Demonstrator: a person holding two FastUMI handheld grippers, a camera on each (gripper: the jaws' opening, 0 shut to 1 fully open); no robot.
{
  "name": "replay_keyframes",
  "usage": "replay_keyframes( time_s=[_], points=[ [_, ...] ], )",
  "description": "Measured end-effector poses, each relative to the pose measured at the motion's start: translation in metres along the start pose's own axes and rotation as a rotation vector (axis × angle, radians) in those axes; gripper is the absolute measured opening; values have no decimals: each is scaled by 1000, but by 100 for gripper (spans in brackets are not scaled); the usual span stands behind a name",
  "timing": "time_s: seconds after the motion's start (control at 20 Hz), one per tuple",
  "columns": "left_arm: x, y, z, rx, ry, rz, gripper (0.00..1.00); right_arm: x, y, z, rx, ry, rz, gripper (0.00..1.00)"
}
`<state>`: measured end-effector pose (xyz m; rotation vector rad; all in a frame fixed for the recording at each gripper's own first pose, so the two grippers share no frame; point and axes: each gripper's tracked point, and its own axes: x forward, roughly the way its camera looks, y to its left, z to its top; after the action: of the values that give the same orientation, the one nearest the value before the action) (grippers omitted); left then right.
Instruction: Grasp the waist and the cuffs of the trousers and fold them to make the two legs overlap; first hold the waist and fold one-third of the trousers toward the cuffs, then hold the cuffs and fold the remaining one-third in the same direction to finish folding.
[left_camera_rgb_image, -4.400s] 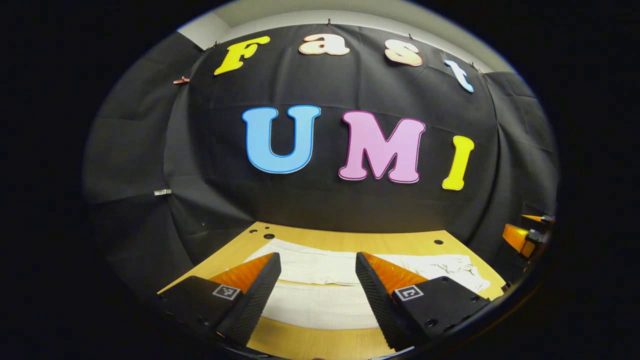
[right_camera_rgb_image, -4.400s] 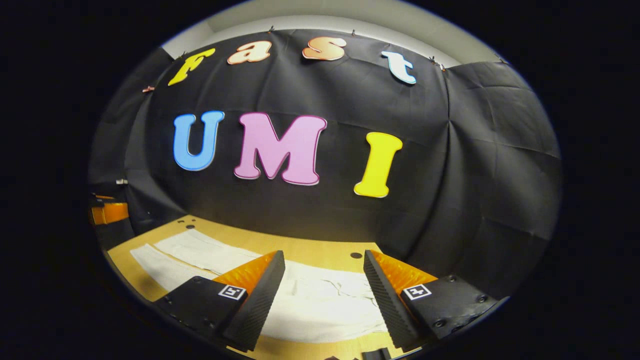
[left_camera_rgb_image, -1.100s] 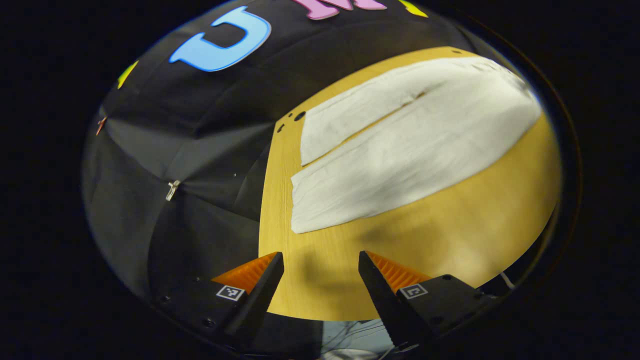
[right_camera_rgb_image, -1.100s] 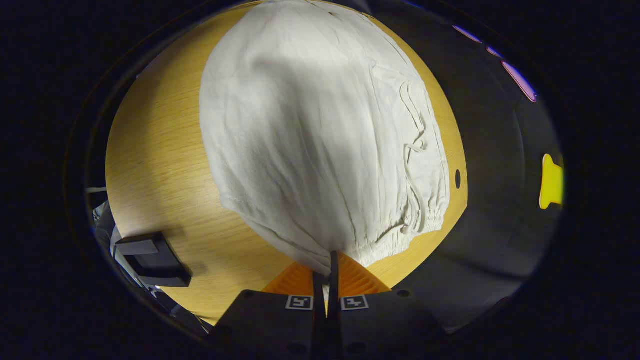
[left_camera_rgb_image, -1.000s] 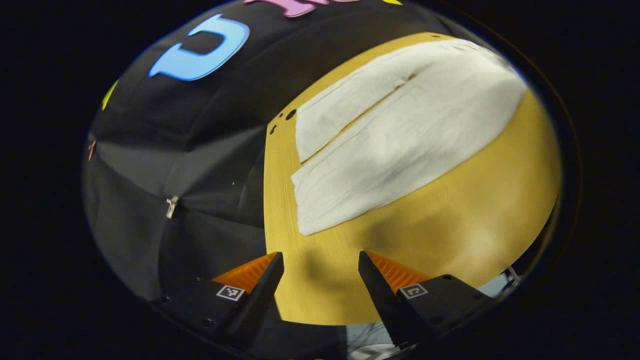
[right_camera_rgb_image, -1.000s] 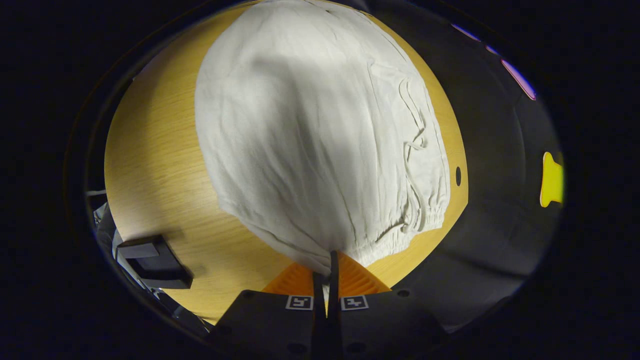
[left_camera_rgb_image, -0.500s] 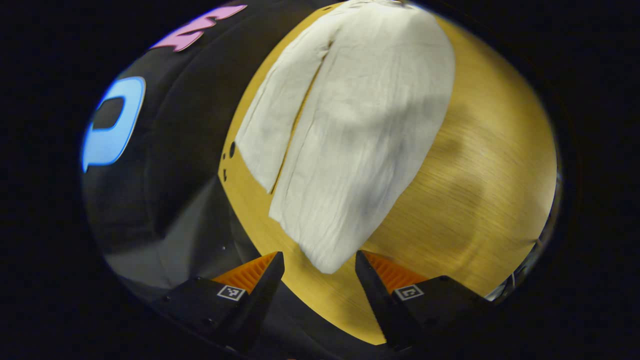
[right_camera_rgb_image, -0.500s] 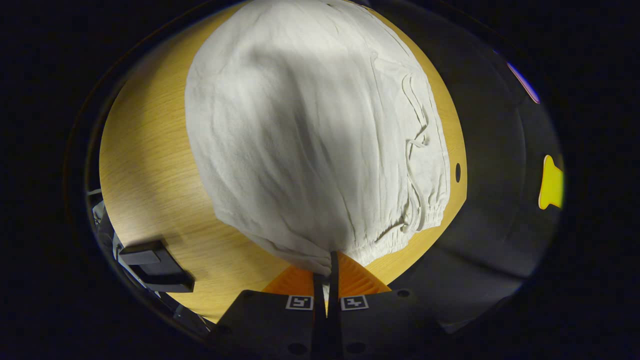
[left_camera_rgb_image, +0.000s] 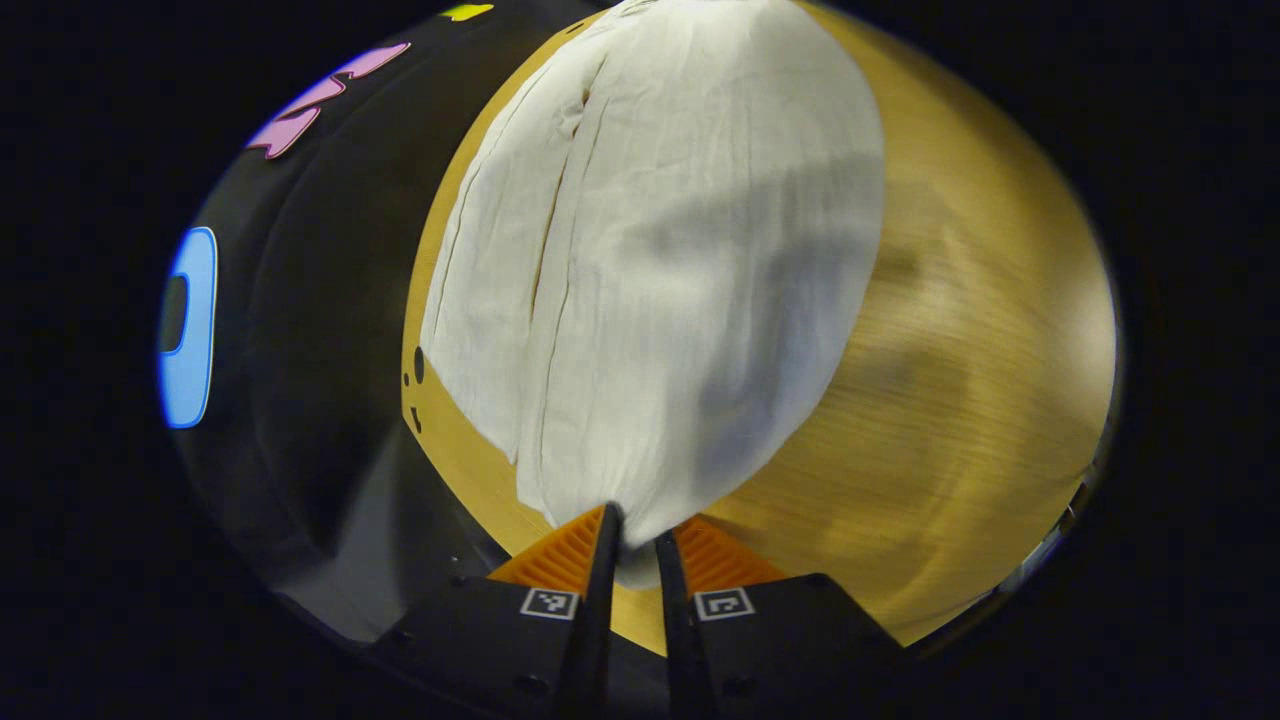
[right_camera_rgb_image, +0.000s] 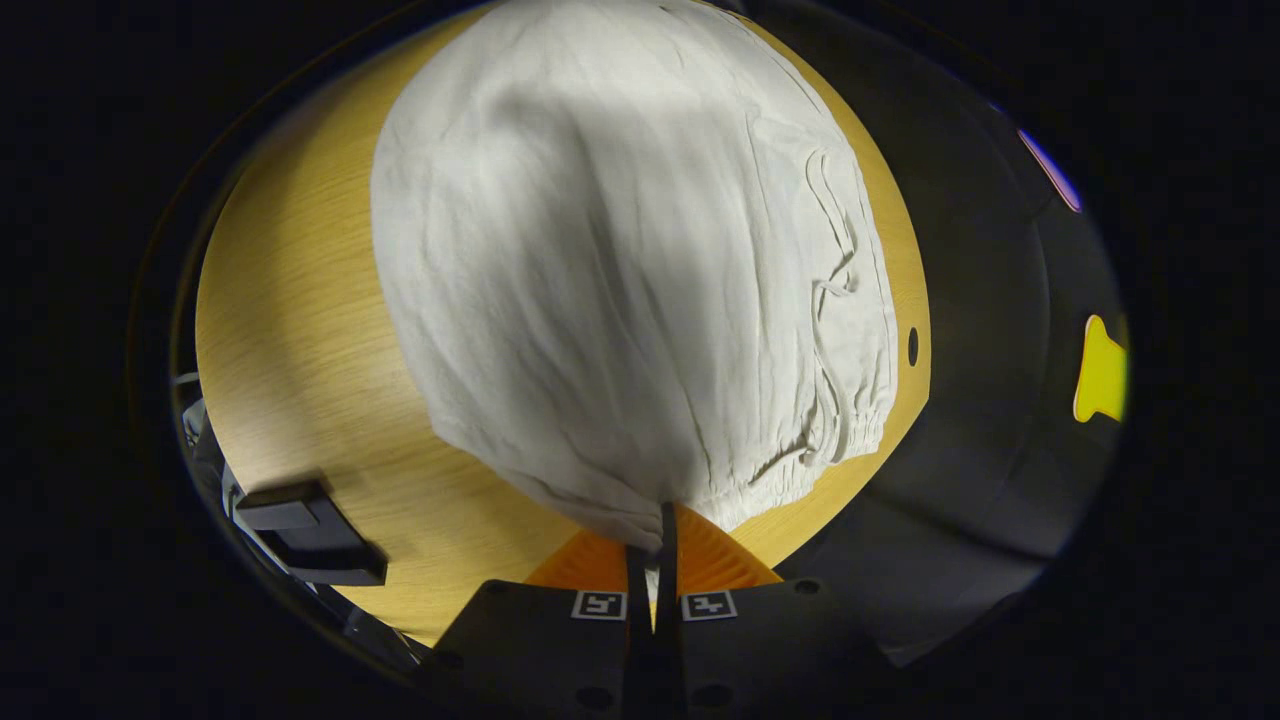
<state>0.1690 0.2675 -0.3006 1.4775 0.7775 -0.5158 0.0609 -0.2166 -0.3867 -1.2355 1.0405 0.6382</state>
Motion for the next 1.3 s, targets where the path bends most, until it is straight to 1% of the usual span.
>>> replay_keyframes(
  time_s=[0.05,0.1,0.15,0.25,0.3,0.35,0.4,0.45,0.5,0.6,0.75,0.9,1.0,1.15,1.3],
  points=[
    [3,1,-2,-7,7,3,12,0,0,0,-9,0,-9,5],
    [3,4,-3,-23,13,17,11,0,0,0,-18,0,-17,5],
    [5,4,-2,-63,19,28,8,0,0,0,-23,-1,-22,5],
    [5,6,-2,-171,29,33,5,-1,0,0,-10,-2,-19,5],
    [4,5,0,-229,27,30,6,-1,-1,-1,6,2,-10,5],
    [3,12,-2,-277,25,45,5,-1,-1,-2,24,8,-1,5],
    [0,16,-3,-321,23,69,5,-2,-3,-1,42,3,1,0],
    [-4,19,-3,-375,24,89,5,-4,-5,-1,56,-3,-2,0],
    [-11,26,1,-440,15,119,5,-8,-9,-1,73,-10,-12,5],
    [-27,47,12,-540,-15,189,5,-19,-16,-1,134,-28,-25,5],
    [-41,73,19,-632,-33,254,5,-33,-44,2,223,-57,-61,5],
    [-58,87,33,-727,-43,262,5,-42,-82,6,291,-85,-105,5],
    [-69,107,45,-778,-72,283,5,-50,-106,10,361,-96,-128,5],
    [-85,135,60,-862,-104,312,5,-44,-141,16,511,-132,-148,5],
    [-92,163,73,-937,-128,328,5,-38,-176,24,612,-169,-180,5]
  ],
)
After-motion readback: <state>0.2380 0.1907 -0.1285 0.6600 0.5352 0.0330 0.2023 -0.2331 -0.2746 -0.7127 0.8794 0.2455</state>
